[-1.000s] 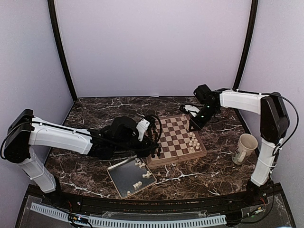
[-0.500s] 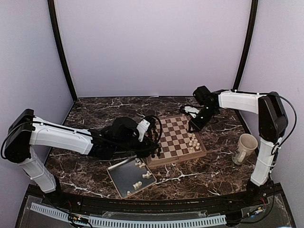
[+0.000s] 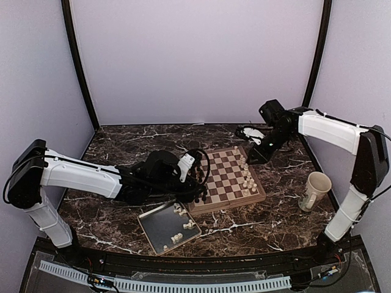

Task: Set up the chess pieces on the board
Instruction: Place the king on e1, then adjust the pawn at b2.

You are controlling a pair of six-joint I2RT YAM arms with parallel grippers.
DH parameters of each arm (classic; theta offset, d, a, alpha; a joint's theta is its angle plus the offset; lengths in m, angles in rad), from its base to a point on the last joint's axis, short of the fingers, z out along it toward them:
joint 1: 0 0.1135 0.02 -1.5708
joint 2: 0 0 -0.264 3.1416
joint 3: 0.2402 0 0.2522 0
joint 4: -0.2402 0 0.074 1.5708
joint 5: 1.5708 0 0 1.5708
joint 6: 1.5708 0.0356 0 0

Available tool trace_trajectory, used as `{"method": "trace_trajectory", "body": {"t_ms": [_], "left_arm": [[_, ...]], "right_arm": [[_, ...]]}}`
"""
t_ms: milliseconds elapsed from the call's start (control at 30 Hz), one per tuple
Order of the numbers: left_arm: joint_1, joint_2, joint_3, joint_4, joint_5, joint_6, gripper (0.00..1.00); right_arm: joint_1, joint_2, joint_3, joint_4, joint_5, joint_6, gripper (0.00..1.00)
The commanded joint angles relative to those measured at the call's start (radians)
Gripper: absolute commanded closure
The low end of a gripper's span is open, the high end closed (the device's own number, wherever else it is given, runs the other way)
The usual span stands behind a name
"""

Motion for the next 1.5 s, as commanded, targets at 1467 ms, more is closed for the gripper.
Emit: {"method": "trace_trajectory", "body": {"t_ms": [1467], "left_arm": [[-0.003,-0.008,-0.018,0.023,0.041,-0.025,0.47]], "right_arm": [[0.192,0.132,-0.076,-0.002,0.239,-0.118,0.74]]}}
